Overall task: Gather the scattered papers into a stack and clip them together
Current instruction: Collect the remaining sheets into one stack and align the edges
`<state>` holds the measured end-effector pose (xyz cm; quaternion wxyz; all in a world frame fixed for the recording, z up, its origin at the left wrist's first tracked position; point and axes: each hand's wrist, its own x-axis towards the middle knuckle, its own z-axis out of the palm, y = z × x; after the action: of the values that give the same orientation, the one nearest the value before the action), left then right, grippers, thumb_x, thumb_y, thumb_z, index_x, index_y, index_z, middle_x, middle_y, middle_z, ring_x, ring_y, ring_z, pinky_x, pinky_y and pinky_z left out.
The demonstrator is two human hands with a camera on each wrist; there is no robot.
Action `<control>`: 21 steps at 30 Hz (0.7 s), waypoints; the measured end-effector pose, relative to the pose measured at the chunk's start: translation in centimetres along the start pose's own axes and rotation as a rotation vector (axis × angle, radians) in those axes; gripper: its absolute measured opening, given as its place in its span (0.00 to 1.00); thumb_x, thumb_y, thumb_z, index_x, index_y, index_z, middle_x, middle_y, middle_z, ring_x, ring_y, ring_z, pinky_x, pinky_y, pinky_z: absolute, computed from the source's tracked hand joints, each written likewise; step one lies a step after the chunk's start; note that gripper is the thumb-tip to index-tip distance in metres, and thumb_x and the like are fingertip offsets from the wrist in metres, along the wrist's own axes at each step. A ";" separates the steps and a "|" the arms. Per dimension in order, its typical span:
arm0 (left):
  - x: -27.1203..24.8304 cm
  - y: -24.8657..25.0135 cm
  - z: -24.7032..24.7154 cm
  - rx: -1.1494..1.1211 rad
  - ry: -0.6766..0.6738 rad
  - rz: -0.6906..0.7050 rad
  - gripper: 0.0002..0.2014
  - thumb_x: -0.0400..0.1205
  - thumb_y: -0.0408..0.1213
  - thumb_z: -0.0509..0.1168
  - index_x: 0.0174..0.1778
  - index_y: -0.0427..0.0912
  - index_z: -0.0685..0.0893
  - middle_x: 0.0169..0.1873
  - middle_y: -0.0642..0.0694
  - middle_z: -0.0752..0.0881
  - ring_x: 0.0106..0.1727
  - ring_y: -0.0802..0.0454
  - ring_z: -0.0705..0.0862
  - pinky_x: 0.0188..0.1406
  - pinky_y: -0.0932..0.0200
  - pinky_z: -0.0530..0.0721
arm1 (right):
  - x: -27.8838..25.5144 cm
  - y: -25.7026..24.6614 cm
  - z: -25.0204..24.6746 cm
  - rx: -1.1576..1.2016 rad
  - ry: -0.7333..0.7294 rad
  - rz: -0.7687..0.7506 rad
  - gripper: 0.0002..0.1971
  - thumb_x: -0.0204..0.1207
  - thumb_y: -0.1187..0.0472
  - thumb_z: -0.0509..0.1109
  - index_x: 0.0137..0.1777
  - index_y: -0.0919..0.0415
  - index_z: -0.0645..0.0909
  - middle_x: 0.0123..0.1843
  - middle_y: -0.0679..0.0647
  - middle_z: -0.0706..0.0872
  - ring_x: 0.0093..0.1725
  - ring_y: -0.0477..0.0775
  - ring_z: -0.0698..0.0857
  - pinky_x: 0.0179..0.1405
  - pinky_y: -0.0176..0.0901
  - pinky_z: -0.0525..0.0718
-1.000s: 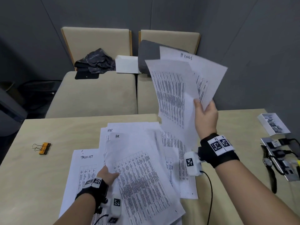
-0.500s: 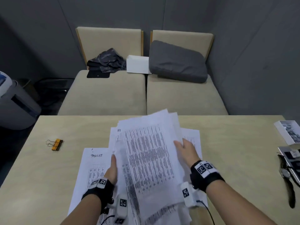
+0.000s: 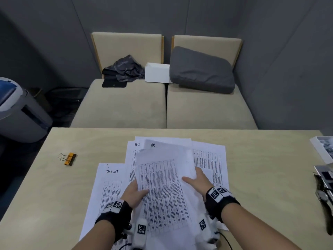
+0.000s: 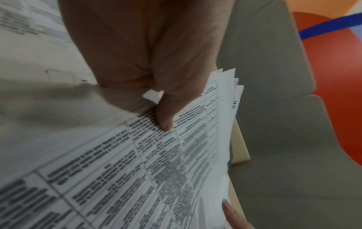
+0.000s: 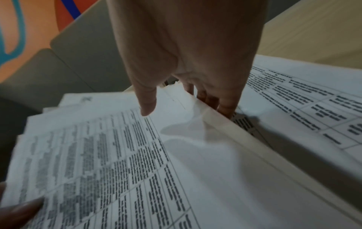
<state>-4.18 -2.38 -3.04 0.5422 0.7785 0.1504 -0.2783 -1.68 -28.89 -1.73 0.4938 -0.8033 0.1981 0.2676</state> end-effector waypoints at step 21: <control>-9.6 15.1 -2.0 -0.293 0.119 0.646 0.09 0.83 0.37 0.62 0.57 0.50 0.78 0.52 0.54 0.87 0.53 0.61 0.87 0.51 0.62 0.86 | -10.8 -8.9 -5.7 0.590 0.203 -0.566 0.24 0.73 0.68 0.75 0.68 0.60 0.74 0.59 0.53 0.88 0.56 0.50 0.88 0.53 0.39 0.87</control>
<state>-3.21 -5.44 14.67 0.6982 0.7147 -0.0341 -0.0222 -3.57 -29.60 13.21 0.7346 -0.6725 0.0855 -0.0274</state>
